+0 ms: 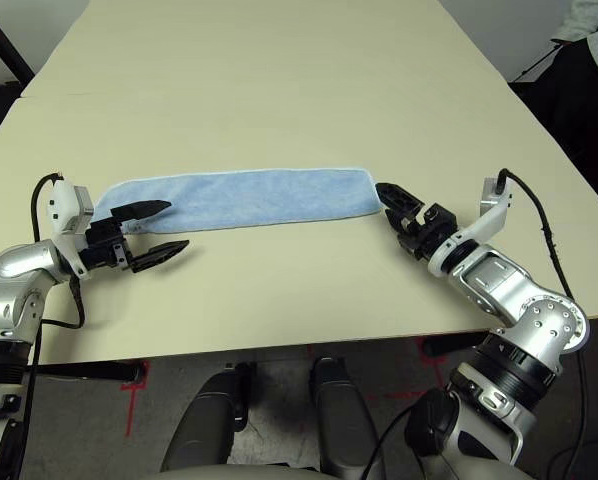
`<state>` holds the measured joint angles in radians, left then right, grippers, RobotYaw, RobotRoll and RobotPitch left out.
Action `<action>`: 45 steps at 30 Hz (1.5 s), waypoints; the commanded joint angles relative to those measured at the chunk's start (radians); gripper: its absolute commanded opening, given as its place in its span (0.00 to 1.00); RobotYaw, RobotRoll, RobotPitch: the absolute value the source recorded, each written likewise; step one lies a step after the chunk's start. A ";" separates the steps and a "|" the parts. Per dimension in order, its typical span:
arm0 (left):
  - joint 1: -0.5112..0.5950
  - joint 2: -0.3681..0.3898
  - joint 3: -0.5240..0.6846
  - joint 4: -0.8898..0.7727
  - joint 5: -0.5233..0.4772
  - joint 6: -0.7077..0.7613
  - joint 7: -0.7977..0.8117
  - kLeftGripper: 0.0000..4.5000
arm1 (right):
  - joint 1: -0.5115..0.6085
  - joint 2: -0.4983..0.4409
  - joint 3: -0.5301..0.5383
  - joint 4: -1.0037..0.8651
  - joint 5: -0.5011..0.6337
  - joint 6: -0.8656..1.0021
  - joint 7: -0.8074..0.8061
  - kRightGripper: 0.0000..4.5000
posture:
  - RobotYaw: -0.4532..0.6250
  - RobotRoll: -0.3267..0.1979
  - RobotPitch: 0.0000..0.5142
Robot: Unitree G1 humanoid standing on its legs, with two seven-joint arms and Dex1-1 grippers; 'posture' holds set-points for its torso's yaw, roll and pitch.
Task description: Fold the towel and set it aside.
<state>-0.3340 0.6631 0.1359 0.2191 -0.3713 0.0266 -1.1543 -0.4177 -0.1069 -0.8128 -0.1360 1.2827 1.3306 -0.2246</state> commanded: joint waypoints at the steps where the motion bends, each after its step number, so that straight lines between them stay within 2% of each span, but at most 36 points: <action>1: 0.009 -0.004 -0.006 -0.017 -0.009 0.012 0.004 1.00 | 0.017 -0.003 0.020 0.011 0.076 -0.050 -0.074 1.00 | 0.42 0.62 0.38; 12: 0.004 -0.003 -0.010 -0.036 -0.014 0.040 0.006 1.00 | 0.029 -0.031 0.148 0.094 0.154 -0.191 -0.222 1.00 | 0.42 0.62 0.39; 28: -0.009 -0.002 -0.008 0.025 0.012 -0.028 0.024 1.00 | -0.008 -0.077 0.298 0.198 0.045 -0.371 -0.113 1.00 | 0.42 0.62 0.39; 32: -0.007 0.000 -0.009 0.025 0.013 -0.032 0.022 1.00 | -0.004 -0.083 0.320 0.202 0.017 -0.385 -0.100 0.79 | 0.42 0.62 0.38; 41: -0.008 0.003 -0.012 0.032 0.012 -0.029 0.016 1.00 | 0.014 -0.078 0.320 0.194 0.000 -0.398 -0.089 0.04 | 0.42 0.62 0.38; 42: -0.008 0.004 -0.012 0.031 0.012 -0.028 0.016 1.00 | 0.016 -0.078 0.319 0.191 0.001 -0.398 -0.089 0.01 | 0.42 0.62 0.37; 45: -0.009 0.004 -0.013 0.033 0.011 -0.026 0.015 1.00 | 0.021 -0.082 0.316 0.185 0.005 -0.398 -0.091 0.01 | 0.42 0.62 0.37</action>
<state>-0.3460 0.6633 0.1359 0.2467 -0.3692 0.0040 -1.1307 -0.4321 -0.1870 -0.4941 0.0274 1.2980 0.9246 -0.3027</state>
